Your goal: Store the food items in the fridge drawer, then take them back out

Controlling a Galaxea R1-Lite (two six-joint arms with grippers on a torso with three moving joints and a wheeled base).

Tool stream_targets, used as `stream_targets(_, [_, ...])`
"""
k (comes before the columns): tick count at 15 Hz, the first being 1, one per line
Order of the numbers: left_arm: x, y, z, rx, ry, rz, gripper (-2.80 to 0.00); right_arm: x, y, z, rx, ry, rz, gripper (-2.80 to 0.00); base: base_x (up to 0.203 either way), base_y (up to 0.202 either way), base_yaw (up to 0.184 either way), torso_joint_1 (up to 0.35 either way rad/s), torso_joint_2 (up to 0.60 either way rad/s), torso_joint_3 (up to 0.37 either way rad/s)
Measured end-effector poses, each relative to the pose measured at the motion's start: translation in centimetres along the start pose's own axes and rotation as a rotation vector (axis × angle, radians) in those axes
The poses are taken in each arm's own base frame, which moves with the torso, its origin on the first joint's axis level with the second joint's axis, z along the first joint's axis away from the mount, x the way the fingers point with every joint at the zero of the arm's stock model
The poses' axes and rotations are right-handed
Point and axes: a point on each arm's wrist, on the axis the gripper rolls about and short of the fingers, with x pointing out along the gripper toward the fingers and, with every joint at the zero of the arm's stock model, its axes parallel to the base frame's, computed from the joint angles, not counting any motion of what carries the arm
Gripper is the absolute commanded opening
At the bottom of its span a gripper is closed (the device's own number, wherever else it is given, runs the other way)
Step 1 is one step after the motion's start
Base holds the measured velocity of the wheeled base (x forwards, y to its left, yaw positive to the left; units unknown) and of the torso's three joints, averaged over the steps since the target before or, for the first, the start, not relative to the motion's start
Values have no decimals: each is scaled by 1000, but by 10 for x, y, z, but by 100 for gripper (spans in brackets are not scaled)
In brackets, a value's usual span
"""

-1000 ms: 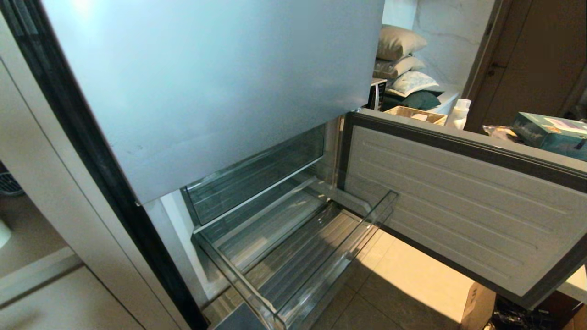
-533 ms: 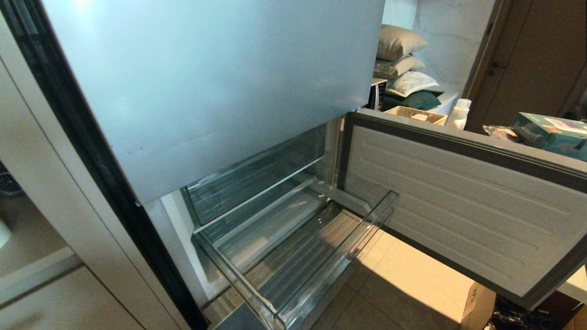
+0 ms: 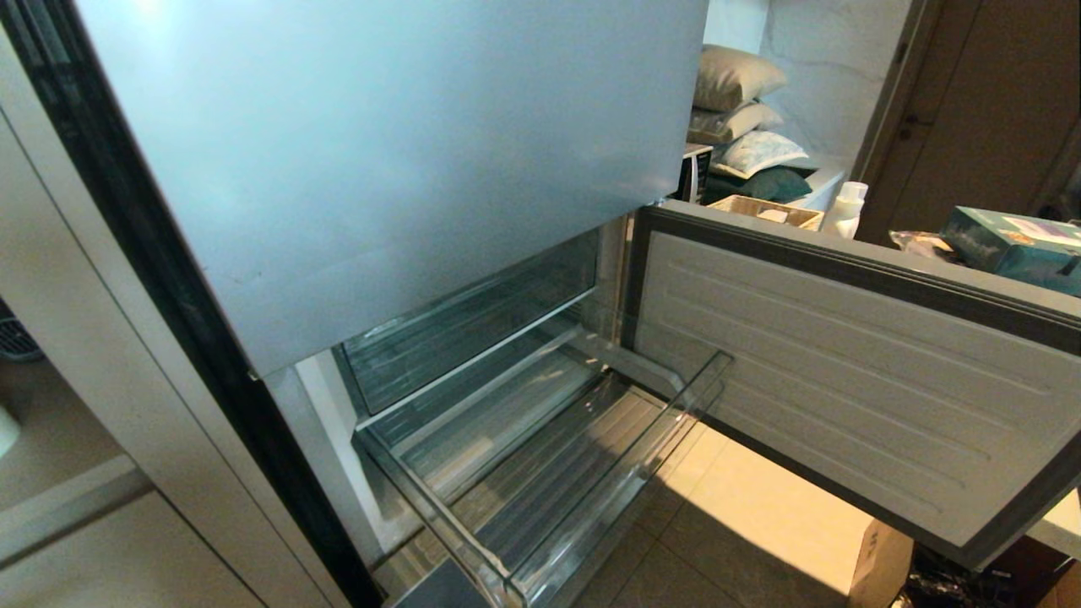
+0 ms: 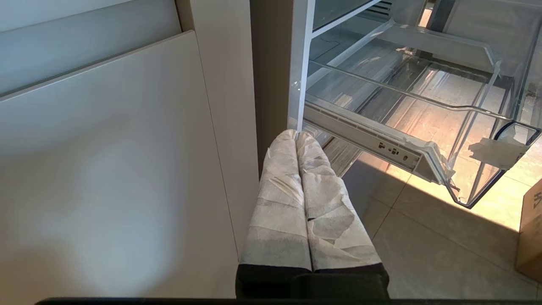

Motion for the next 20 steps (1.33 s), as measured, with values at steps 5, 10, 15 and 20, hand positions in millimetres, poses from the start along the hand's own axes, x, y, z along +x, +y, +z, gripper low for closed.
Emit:
stream_targets(5, [0, 0, 0, 0, 0, 0, -280, 39, -10, 10, -33, -33, -106, -280, 0, 0, 0, 0, 0, 0])
stream_targets(10, [0, 0, 0, 0, 0, 0, -280, 84, -28, 13, -34, -32, -161, -280, 0, 0, 0, 0, 0, 0])
stream_targets(15, [0, 0, 0, 0, 0, 0, -280, 138, -56, -13, -11, 75, -217, -280, 0, 0, 0, 0, 0, 0])
stream_targets(20, [0, 0, 0, 0, 0, 0, -280, 190, -87, -58, 12, 213, -245, -280, 0, 0, 0, 0, 0, 0])
